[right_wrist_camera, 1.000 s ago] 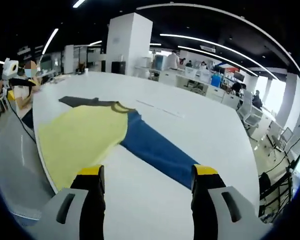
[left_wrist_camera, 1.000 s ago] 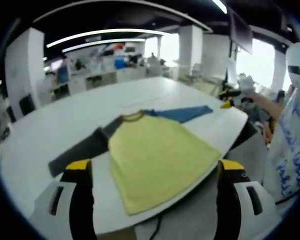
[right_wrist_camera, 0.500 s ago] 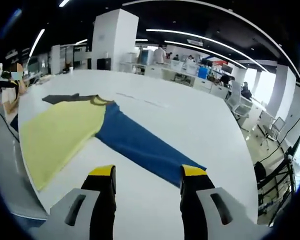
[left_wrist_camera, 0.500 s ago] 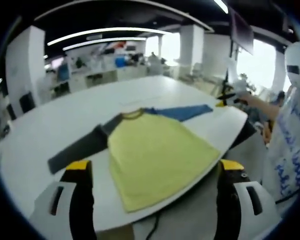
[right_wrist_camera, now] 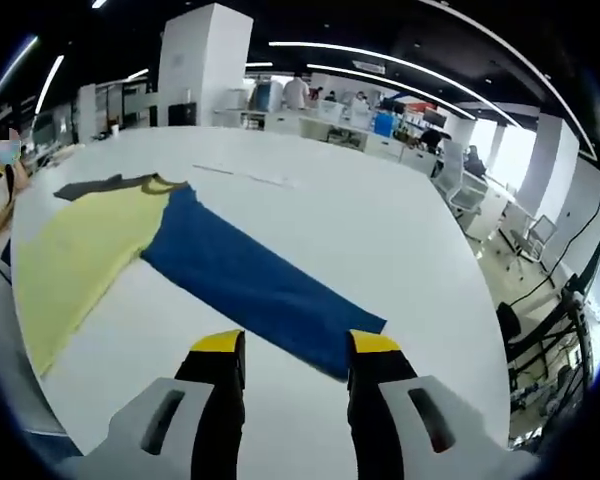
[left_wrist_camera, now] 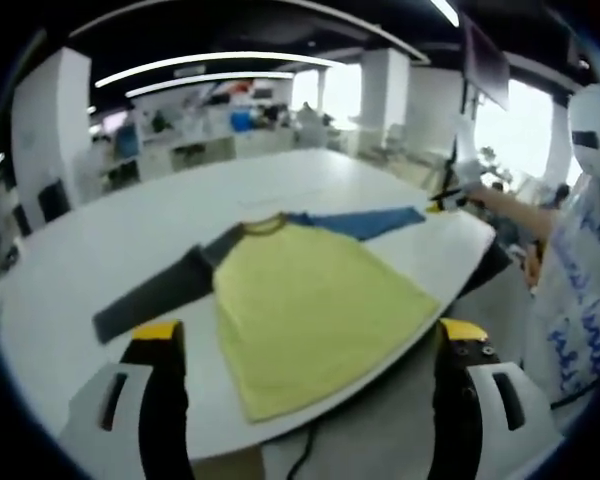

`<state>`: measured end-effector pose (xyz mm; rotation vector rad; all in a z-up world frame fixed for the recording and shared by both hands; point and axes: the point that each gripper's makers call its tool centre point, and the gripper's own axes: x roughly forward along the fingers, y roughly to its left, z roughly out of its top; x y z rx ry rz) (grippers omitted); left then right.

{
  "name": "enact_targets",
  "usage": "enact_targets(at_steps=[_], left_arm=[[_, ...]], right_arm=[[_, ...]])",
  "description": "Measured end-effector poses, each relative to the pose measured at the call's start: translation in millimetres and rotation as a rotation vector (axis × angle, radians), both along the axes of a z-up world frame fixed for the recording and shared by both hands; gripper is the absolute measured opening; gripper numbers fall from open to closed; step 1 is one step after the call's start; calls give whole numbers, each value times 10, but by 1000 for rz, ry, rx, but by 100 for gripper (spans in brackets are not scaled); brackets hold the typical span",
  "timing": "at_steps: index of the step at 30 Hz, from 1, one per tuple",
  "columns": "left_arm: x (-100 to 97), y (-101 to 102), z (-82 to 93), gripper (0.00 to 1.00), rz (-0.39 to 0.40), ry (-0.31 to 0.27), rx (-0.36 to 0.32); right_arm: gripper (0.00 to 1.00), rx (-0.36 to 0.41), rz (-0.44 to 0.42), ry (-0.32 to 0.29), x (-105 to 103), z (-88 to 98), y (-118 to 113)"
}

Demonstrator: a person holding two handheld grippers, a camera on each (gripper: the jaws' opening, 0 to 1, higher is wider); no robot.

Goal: Fold the garment on the visible template until the final outline fits inside the template.

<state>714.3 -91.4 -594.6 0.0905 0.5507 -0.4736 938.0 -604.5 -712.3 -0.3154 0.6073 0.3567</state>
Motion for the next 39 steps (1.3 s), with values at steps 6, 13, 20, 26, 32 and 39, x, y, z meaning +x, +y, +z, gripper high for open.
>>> enact_targets(at_steps=[6, 13, 20, 26, 32, 39], left_arm=[[20, 8, -12, 99, 5, 9, 2], [36, -54, 41, 99, -11, -4, -42], [18, -68, 2, 99, -25, 13, -29], [34, -72, -7, 99, -21, 29, -38], [23, -59, -78, 99, -26, 65, -12], [7, -47, -86, 99, -17, 78, -14]], right_arm=[[34, -5, -25, 7, 173, -71, -125], [32, -34, -62, 32, 405, -172, -298], [26, 2, -123, 39, 521, -202, -414], [23, 31, -176, 64, 670, -305, -541], [22, 27, -189, 79, 728, -410, -564], [18, 43, -227, 89, 841, -508, -679]])
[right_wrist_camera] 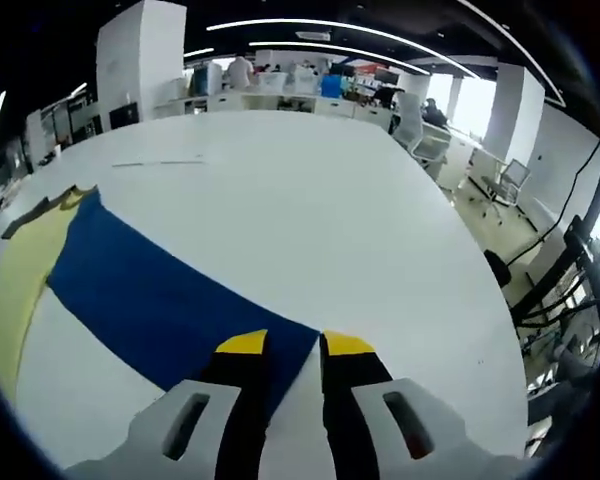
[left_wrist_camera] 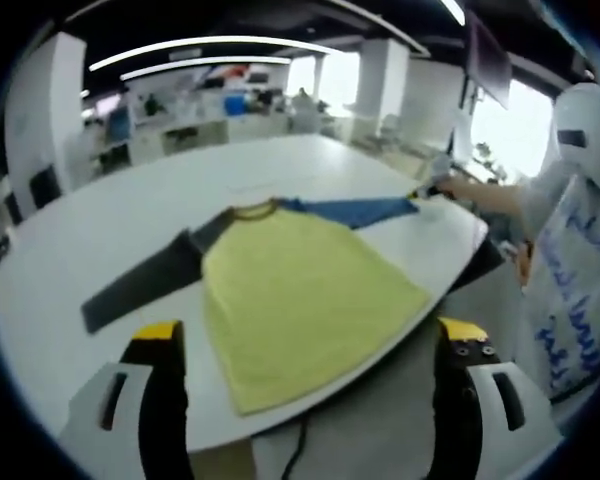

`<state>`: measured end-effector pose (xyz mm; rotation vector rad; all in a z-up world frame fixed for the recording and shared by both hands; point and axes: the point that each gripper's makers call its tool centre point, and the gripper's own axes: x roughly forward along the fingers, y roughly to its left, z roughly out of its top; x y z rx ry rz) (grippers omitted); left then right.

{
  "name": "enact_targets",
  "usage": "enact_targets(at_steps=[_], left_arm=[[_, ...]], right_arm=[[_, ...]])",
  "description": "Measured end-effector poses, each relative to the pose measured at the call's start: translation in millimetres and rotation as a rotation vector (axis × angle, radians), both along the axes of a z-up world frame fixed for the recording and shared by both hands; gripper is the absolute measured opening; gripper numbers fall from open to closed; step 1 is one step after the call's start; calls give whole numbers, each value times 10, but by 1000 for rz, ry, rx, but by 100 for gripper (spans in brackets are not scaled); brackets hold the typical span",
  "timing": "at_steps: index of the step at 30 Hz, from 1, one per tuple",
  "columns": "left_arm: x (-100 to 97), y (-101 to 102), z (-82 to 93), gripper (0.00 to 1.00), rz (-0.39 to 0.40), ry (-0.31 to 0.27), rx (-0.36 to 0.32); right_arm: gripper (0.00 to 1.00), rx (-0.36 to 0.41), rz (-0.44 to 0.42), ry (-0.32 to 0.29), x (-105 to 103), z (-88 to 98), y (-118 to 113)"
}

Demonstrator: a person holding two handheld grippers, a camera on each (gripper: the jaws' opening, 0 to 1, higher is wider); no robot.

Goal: Fold the garment on the visible template until the final outline fits inside the template.

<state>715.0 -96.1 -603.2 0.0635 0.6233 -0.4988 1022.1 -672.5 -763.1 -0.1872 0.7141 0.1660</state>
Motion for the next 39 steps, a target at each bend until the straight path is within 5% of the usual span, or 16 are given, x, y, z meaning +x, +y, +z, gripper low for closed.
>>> enact_targets(at_steps=[5, 21, 39], left_arm=[[-28, 42, -44, 99, 11, 18, 13], [-102, 32, -20, 99, 31, 25, 21], [-113, 43, 27, 99, 37, 8, 35]], right_arm=[[18, 74, -67, 11, 68, -67, -106], [16, 86, -63, 8, 28, -164, -51], [2, 82, -45, 25, -39, -145, 33]])
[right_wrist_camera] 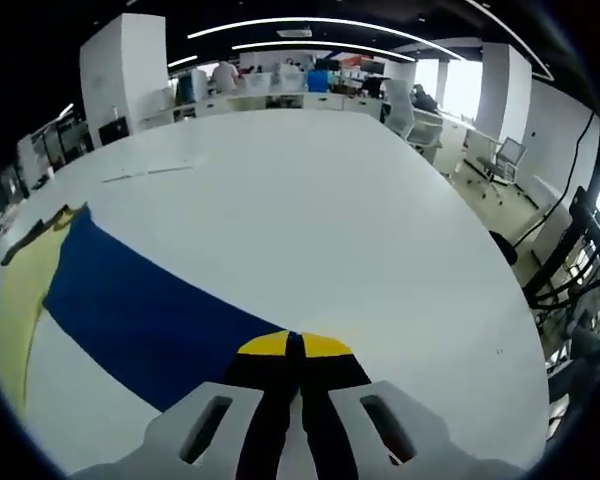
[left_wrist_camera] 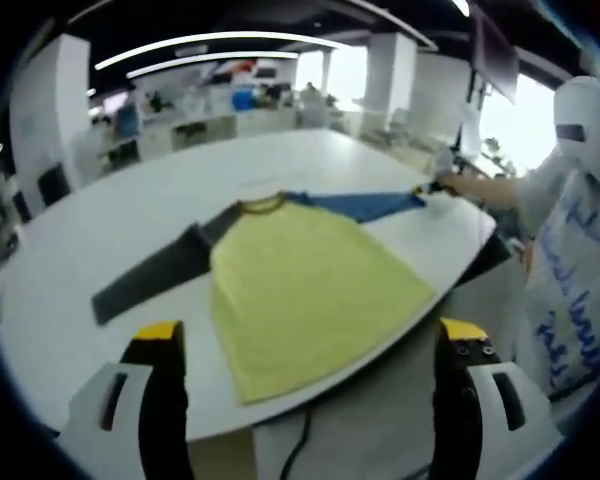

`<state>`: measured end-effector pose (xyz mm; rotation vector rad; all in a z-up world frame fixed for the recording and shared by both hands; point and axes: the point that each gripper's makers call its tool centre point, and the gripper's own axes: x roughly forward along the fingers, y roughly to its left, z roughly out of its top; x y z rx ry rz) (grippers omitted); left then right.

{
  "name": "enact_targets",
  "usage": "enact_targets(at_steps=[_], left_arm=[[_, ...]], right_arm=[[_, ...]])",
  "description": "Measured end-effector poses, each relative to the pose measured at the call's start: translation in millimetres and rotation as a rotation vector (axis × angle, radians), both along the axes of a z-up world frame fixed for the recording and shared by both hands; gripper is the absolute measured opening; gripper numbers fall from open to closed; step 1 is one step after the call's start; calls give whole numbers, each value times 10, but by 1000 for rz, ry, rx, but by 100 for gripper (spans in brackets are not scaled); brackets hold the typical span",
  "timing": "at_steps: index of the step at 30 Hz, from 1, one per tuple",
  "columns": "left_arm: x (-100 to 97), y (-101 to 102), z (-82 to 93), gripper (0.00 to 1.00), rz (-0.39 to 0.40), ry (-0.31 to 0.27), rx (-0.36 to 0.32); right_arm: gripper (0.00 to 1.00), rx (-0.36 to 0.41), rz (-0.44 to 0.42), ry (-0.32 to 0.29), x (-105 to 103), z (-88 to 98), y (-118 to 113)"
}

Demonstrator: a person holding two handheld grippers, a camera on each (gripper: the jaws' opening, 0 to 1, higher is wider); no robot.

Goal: Fold the garment on the visible template until the final outline fits inside the template.

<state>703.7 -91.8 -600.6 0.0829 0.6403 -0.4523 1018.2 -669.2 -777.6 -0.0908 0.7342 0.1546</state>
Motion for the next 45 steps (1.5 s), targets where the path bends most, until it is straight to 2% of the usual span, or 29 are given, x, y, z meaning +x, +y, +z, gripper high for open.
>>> enact_targets(at_steps=[11, 23, 32, 40, 45], left_arm=[[6, 1, -10, 99, -6, -2, 13], [25, 36, 49, 99, -5, -26, 33], [-52, 58, 58, 99, -4, -27, 45], [-85, 72, 119, 99, -8, -52, 41], [-78, 99, 203, 99, -1, -87, 49]], right_arm=[[2, 9, 4, 3, -26, 71, -4], [1, -21, 25, -22, -69, 308, 28], [1, -19, 46, -34, -110, 431, 175], [1, 2, 61, -61, -118, 607, 299], [1, 6, 77, -73, -126, 748, 393]])
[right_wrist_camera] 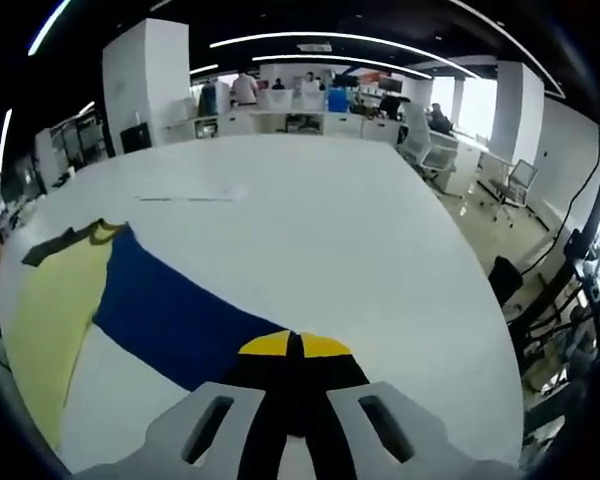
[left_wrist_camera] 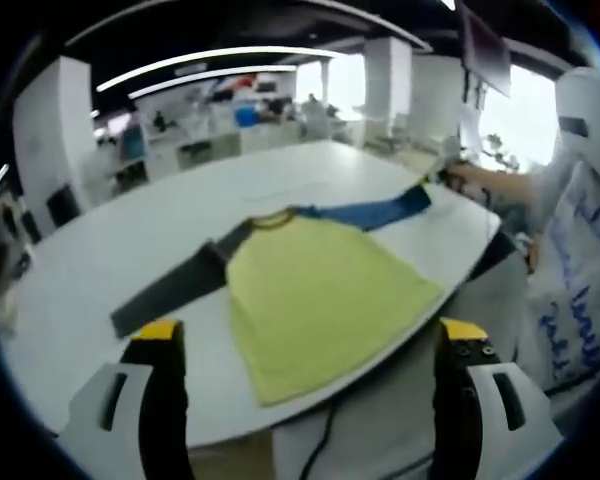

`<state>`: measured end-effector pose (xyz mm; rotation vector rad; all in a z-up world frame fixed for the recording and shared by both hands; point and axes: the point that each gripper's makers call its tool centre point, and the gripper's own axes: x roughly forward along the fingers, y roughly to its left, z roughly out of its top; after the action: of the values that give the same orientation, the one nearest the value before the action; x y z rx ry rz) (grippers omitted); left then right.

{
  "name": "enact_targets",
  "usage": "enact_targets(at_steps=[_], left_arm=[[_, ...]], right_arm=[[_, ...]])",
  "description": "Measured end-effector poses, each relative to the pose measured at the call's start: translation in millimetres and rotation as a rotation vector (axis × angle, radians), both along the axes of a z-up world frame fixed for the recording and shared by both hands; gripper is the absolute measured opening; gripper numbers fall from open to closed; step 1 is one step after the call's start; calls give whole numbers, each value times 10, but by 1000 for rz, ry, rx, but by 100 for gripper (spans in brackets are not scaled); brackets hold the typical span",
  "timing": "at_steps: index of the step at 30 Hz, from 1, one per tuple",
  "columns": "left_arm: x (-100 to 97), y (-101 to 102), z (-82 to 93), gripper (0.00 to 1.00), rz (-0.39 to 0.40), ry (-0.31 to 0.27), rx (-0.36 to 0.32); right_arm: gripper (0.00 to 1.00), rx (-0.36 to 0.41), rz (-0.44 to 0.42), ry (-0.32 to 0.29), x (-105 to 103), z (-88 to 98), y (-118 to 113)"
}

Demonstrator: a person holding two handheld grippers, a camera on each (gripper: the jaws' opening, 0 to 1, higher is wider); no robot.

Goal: Fold the garment on the visible template until the final outline fits inside the template.

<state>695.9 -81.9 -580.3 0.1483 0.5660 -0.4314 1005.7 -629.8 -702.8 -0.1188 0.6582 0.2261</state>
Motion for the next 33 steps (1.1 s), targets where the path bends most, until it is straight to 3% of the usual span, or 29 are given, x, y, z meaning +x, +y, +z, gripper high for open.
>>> enact_targets(at_steps=[12, 20, 33], left_arm=[[-40, 31, -11, 99, -27, -1, -7], [-59, 95, -11, 99, -45, -1, -15], [-29, 221, 27, 99, -64, -14, -30]], right_arm=[[1, -6, 41, -41, -81, 237, 295], [1, -30, 16, -56, -59, 357, 203], [1, -78, -21, -64, -291, 549, 100]])
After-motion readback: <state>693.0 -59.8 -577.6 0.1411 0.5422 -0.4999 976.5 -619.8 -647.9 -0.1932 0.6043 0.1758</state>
